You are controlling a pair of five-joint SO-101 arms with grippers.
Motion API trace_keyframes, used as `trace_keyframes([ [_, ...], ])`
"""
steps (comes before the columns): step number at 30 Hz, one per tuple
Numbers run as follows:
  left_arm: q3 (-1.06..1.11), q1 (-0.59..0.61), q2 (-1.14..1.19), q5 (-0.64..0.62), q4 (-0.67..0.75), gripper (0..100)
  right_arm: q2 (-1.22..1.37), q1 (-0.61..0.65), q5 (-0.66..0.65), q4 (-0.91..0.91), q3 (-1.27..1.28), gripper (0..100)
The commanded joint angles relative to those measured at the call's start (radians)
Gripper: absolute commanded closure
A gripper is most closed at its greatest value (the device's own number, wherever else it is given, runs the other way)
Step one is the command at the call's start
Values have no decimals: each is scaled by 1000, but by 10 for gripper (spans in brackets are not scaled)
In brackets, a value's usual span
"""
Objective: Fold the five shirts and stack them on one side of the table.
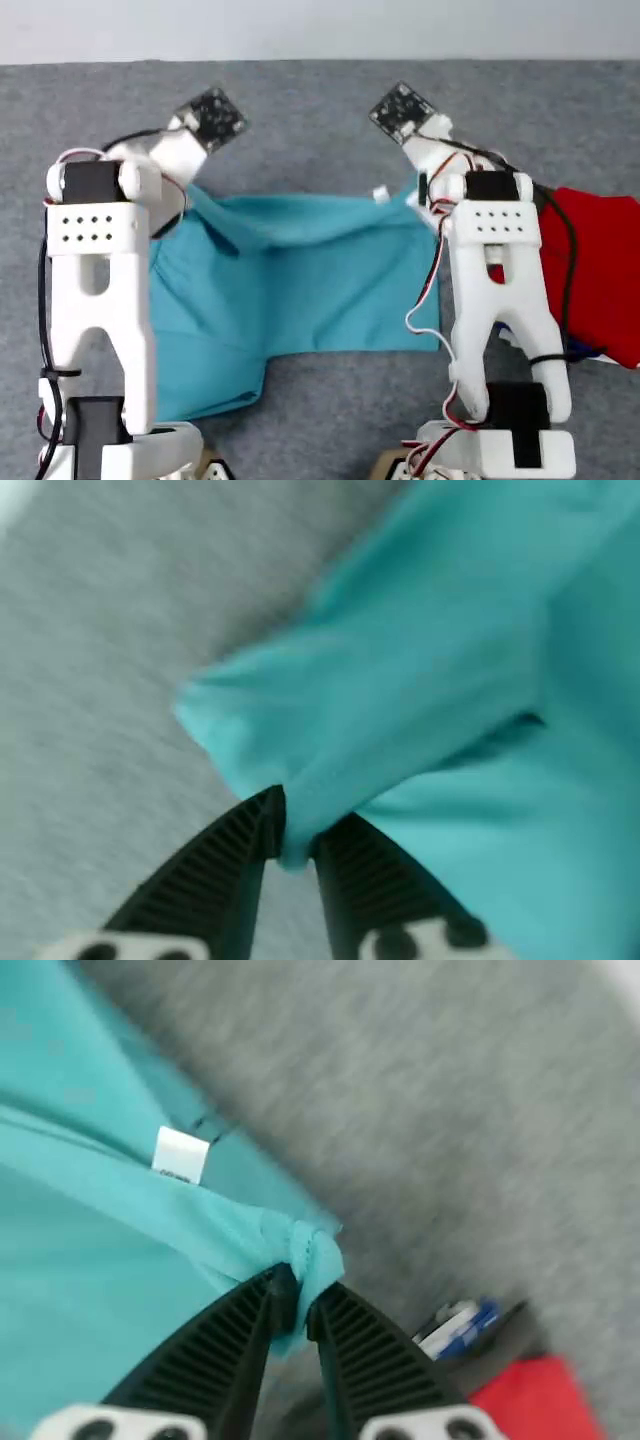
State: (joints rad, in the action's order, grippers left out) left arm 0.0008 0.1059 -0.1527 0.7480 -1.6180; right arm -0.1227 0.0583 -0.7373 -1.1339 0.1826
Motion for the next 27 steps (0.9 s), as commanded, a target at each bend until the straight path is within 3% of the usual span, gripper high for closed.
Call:
trace_keyframes([
  [1, -39, -8, -44, 15, -143, 995, -73, 4, -12, -159, -60, 987],
  [9, 338, 43, -199, 126, -140, 995, -88, -16, -14, -417, -58, 987],
  [15, 645, 44, -419, 227, -137, 995, -87, -13, -38, -430, 43, 987],
  [21, 717, 49, -494, 230, -133, 995, -94, -8, -44, -389, 157, 987],
  [24, 713, 109, -494, 239, -94, 995, -93, -7, -46, -387, 173, 987],
  [27, 713, 189, -494, 330, -92, 995, -93, -12, -49, -387, 173, 987],
])
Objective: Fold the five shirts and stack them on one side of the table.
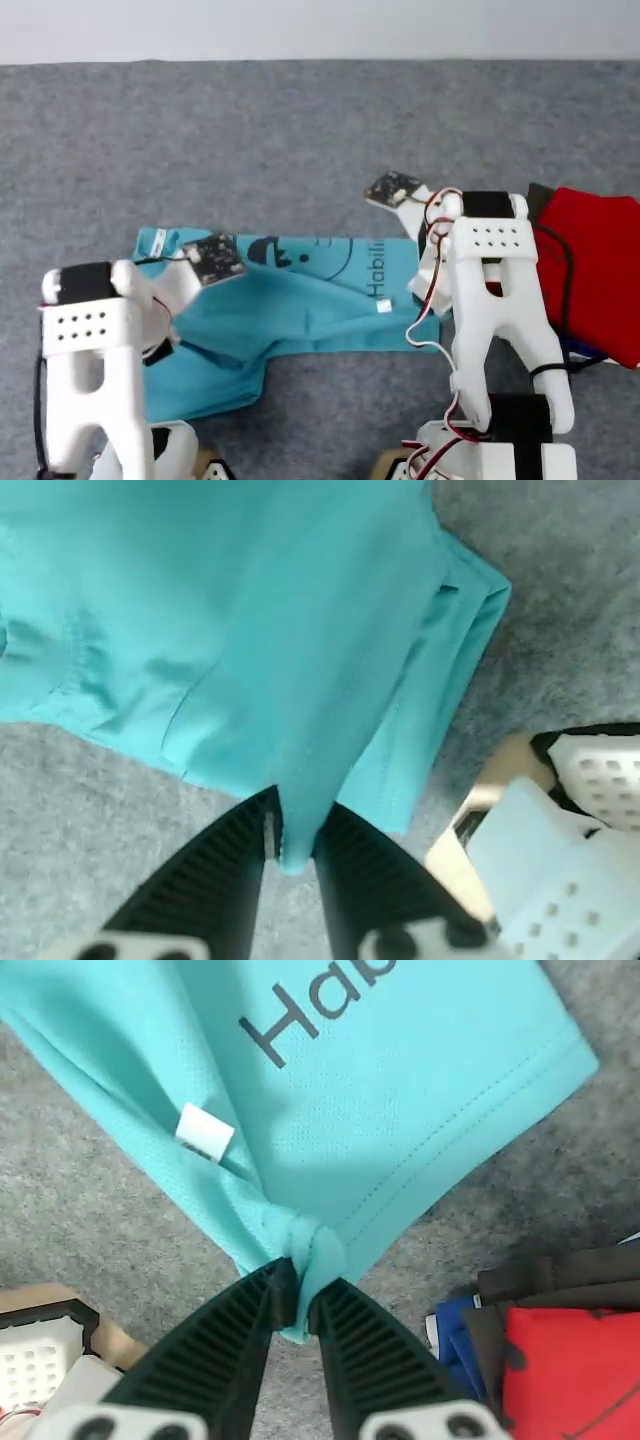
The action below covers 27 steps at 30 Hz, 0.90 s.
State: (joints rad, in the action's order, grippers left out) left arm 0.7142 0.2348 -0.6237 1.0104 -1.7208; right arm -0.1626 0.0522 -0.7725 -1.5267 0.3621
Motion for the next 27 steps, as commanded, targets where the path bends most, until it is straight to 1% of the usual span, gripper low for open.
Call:
trace_keyframes([
  [1, 2, 80, -23, 94, 3, 995, -53, -7, -14, 5, -6, 987],
  [4, 13, 109, -29, 147, -35, 992, -53, -7, -14, 5, -11, 986],
  [9, 64, 104, -32, 152, -35, 917, -53, -19, -14, 48, -11, 986],
  [12, 81, 104, -32, 153, -35, 908, -53, -22, -14, 42, -6, 986],
  [15, 90, 109, -32, 203, -35, 906, -54, -21, -14, 4, -9, 981],
  [17, 84, 110, -32, 215, -34, 905, -54, -18, -14, -25, -11, 944],
  [20, 44, 114, -32, 212, -34, 881, -64, -31, -5, -85, -29, 840],
  [23, -25, 166, -32, 210, -32, 844, -101, -59, 38, -137, -84, 762],
  [25, -79, 199, -26, 212, -32, 837, -130, -62, 49, -160, -127, 730],
  [27, -134, 222, -25, 212, -25, 840, -151, -58, 51, -153, -169, 724],
])
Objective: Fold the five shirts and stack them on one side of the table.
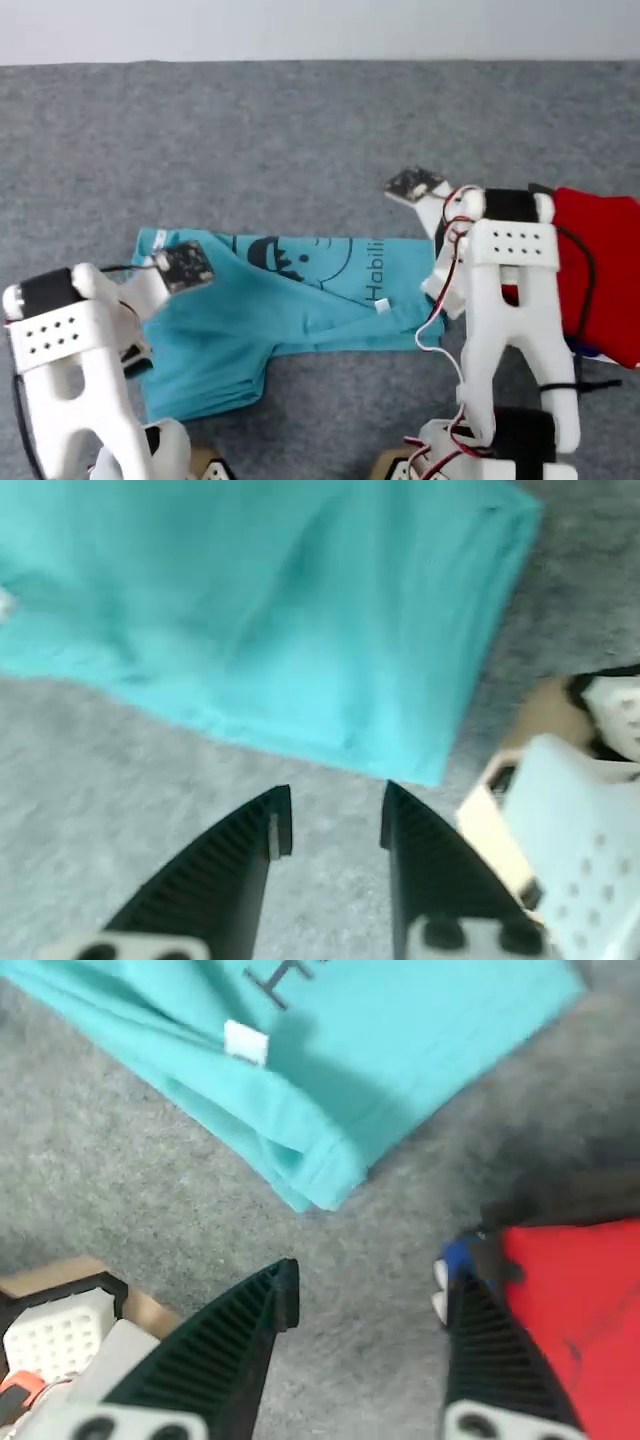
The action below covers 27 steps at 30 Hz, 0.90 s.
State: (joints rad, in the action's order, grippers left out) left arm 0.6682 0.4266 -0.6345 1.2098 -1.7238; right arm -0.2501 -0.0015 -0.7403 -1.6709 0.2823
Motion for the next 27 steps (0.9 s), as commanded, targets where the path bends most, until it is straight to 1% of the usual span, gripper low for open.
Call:
trace_keyframes([
  [1, -107, 38, -14, 8, -3, 841, -67, -1, 18, -1, -115, 724],
  [3, -124, 40, -14, -58, 52, 844, -59, -1, 26, 68, -144, 725],
  [5, -117, 37, -12, -167, 132, 870, -38, -1, 92, 174, -152, 736],
  [6, -110, 34, -12, -212, 169, 890, -22, -1, 140, 229, -150, 760],
  [9, -54, 12, -12, -331, 273, 970, 44, 19, 258, 360, -147, 892],
  [10, -30, -2, -12, -371, 298, 994, 70, 30, 275, 390, -147, 941],
  [11, -7, -14, -12, -410, 316, 996, 97, 47, 282, 417, -147, 985],
  [12, 18, -29, -12, -443, 333, 993, 128, 65, 284, 443, -147, 994],
  [14, 67, -63, -12, -506, 364, 994, 193, 96, 287, 479, -152, 970],
  [16, 120, -100, -11, -557, 390, 994, 257, 124, 287, 538, -153, 990],
  [21, 271, -150, -11, -586, 477, 994, 418, 128, 285, 659, -153, 988],
  [27, 355, -147, -11, -582, 526, 994, 539, 128, 282, 734, -153, 988],
])
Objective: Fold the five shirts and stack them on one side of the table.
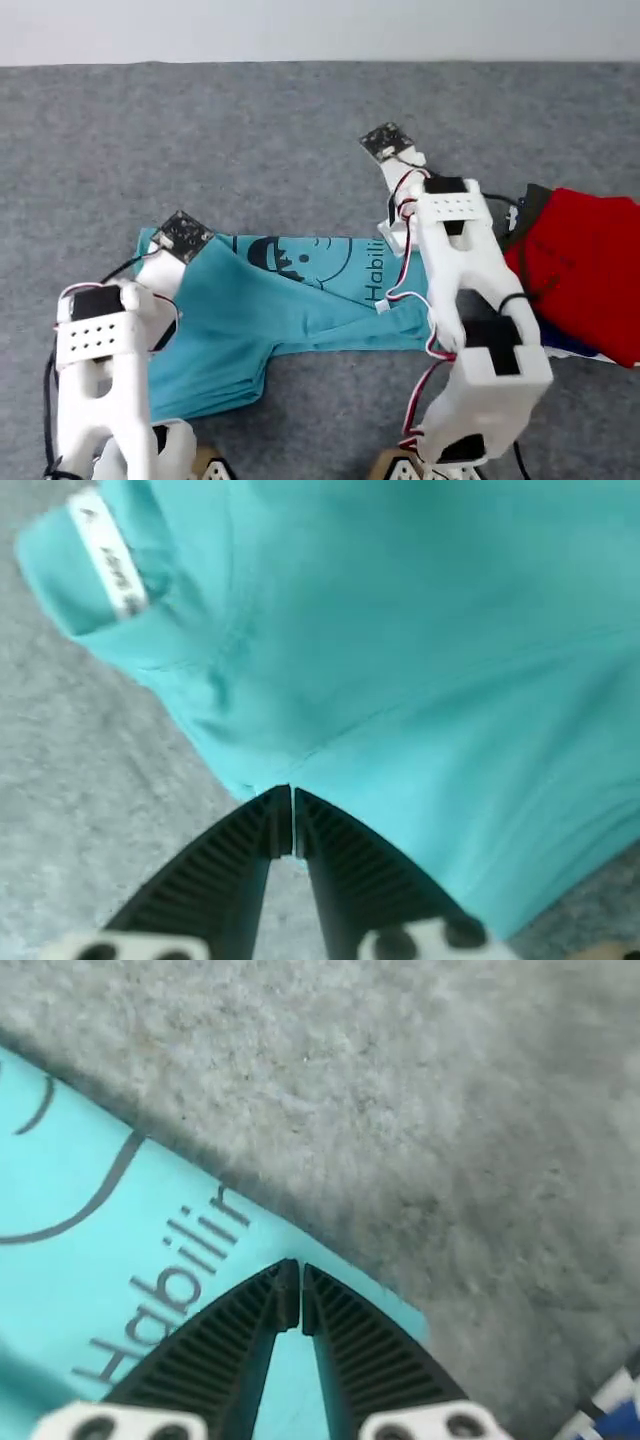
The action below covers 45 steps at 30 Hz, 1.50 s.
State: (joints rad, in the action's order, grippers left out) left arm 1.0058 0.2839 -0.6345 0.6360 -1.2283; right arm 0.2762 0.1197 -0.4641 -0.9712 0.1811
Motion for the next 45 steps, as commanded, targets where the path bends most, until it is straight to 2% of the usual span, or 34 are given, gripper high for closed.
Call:
trace_keyframes([
  [1, 31, -5, -11, -8, 37, 994, 28, 5, 5, 42, -52, 988],
  [11, 185, -3, -11, -5, 123, 994, 202, -127, 8, 38, -247, 988],
  [14, 200, -2, -21, -6, 123, 994, 217, -142, 9, -39, -339, 988],
  [17, 153, 2, -23, -11, 104, 994, 214, -119, 9, -143, -420, 988],
  [22, -61, 41, -23, -14, -20, 994, 214, -54, 9, -309, -549, 988],
  [26, -234, 46, -21, -78, -74, 994, 214, 2, 11, -427, -644, 988],
  [28, -283, 40, -12, -127, -64, 994, 214, 35, 11, -472, -677, 988],
  [33, -232, -54, 5, -256, 100, 992, 225, 119, 12, -549, -697, 988],
  [38, -286, -146, 222, -318, 166, 992, 285, 180, 78, -552, -700, 988],
  [45, -634, -150, 634, -331, 0, 994, 355, 209, 109, -553, -700, 989],
])
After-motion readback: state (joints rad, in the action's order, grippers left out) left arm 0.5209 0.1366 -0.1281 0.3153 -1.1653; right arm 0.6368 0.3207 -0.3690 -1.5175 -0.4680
